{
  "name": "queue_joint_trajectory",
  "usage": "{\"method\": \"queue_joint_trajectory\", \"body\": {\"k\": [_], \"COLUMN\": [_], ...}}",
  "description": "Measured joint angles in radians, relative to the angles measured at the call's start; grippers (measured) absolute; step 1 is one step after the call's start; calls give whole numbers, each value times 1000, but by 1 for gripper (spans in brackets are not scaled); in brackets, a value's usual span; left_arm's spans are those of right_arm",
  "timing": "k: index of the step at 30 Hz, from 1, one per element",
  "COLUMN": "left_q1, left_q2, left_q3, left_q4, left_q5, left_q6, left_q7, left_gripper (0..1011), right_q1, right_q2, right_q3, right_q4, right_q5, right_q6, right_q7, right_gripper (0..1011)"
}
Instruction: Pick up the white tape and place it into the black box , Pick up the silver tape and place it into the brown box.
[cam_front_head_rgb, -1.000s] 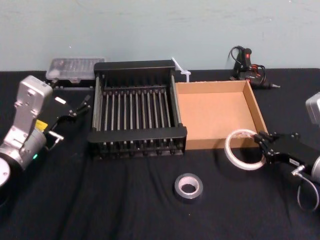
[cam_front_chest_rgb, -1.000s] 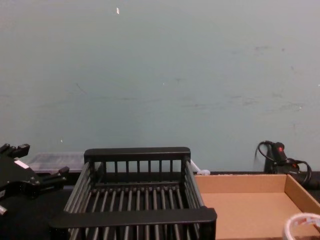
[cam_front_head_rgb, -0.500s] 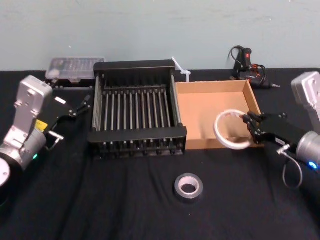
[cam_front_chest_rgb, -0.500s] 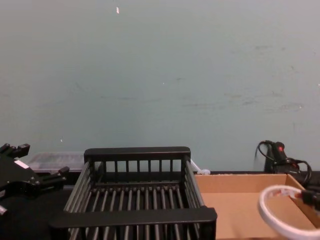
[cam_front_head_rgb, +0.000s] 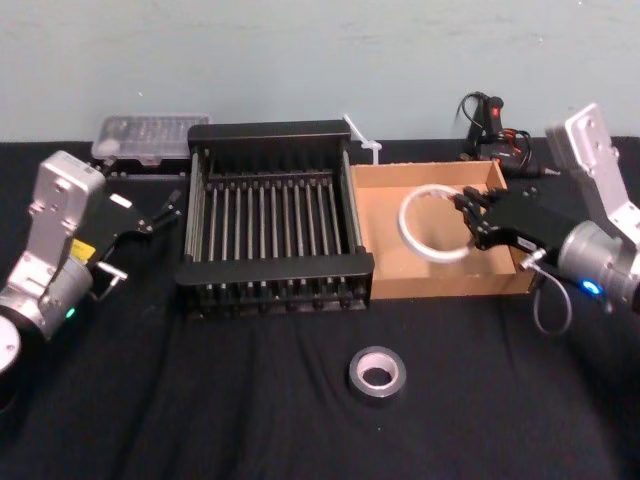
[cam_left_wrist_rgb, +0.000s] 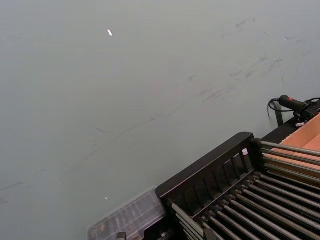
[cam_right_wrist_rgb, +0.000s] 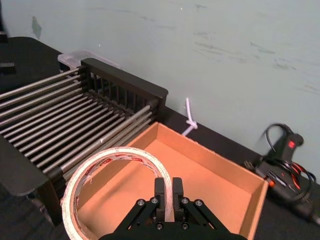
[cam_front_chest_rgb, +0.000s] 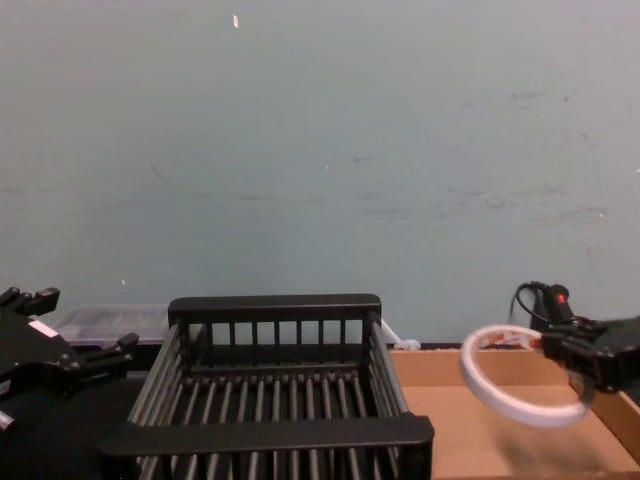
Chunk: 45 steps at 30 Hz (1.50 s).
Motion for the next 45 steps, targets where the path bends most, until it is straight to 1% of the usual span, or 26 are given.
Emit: {"method": "queue_joint_trajectory", "body": {"k": [5, 18, 25, 26, 29, 35, 45], "left_q1": [0, 0, 0, 0, 0, 0, 0], "left_q2": [0, 0, 0, 0, 0, 0, 0], "left_q3": [0, 0, 0, 0, 0, 0, 0], "left_q4": [0, 0, 0, 0, 0, 0, 0], "left_q5": [0, 0, 0, 0, 0, 0, 0], "left_q6": [0, 0, 0, 0, 0, 0, 0], "left_q7": [0, 0, 0, 0, 0, 0, 0], "left_gripper": [1001, 1001, 1001, 1001, 1001, 1001, 1001], "right_q1": [56, 157, 217, 217, 244, 280, 320], "right_q2": [-22, -68, -100, -100, -117, -141, -178], "right_q3": [-30, -103, -150, -150, -171, -195, -224], "right_q4": [40, 118, 169, 169, 196, 235, 291], "right_q5": [-13, -38, -54, -54, -60, -65, -67], "right_q6": [-12, -31, -40, -40, -48, -61, -79], "right_q7": [22, 76, 101, 101, 114, 130, 146], "right_gripper": [94, 94, 95, 95, 95, 95, 95]}}
